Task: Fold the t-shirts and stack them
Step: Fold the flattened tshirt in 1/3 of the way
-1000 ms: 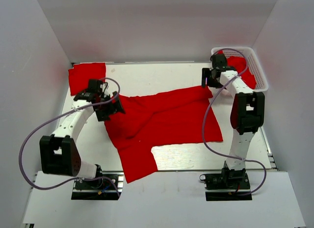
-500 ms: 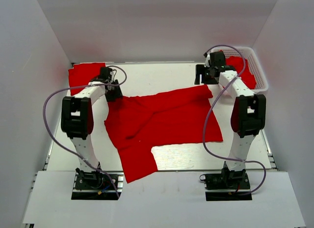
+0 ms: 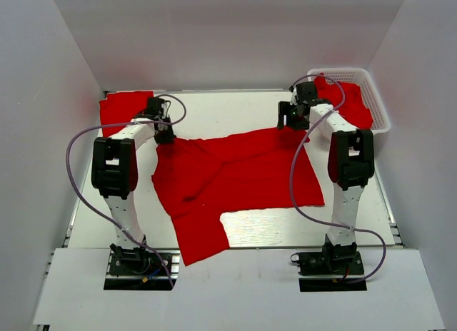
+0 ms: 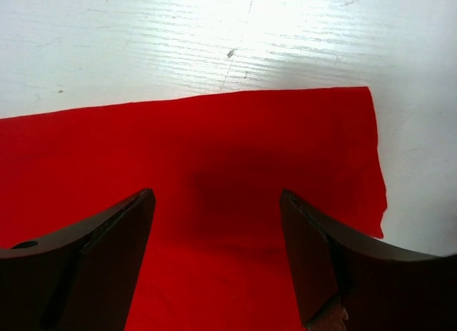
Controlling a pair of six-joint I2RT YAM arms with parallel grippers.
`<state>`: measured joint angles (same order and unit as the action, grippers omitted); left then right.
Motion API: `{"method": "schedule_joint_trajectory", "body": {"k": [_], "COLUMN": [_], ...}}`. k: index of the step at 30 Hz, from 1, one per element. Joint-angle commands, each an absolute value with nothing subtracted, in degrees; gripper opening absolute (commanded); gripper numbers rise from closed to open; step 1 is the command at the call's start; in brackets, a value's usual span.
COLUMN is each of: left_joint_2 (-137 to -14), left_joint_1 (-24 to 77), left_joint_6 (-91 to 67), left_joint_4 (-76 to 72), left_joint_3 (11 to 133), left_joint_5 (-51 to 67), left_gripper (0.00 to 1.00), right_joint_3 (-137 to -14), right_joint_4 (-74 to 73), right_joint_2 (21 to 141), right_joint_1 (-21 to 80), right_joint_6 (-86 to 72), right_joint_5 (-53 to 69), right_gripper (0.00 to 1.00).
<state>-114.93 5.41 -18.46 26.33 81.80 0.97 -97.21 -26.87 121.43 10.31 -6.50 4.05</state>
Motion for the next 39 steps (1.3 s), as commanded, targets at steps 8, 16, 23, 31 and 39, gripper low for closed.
{"method": "schedule_joint_trajectory", "body": {"k": [8, 16, 23, 31, 39], "left_joint_2": [-105.7, -107.4, -114.4, -122.7, -119.3], "left_joint_1": [3.9, 1.4, -1.1, -1.6, -1.6], "left_joint_6": [-15.1, -13.1, -15.4, -15.6, -15.6], "left_joint_4": [22.0, 25.8, 26.9, 32.2, 33.2], "left_joint_3": [83.3, 89.3, 94.2, 99.5, 104.8], "left_joint_5": [-0.8, -1.1, -4.1, 0.0, -5.2], "left_gripper": [0.00, 0.00, 0.00, 0.31, 1.00], "right_joint_3": [-100.1, -99.1, -96.7, -99.1, -100.8], "right_joint_4": [-24.2, -21.8, -19.3, -18.5, -19.4], "right_joint_2": [124.5, 125.1, 125.4, 127.2, 123.6], "right_joint_1": [10.6, 10.7, 10.4, 10.4, 11.0], "right_joint_6": [-11.4, -13.8, -15.3, -15.0, -11.9], "right_joint_5": [3.0, 3.1, 1.5, 2.6, 4.4], "right_gripper": [0.78, 0.79, 0.80, 0.82, 0.84]}}
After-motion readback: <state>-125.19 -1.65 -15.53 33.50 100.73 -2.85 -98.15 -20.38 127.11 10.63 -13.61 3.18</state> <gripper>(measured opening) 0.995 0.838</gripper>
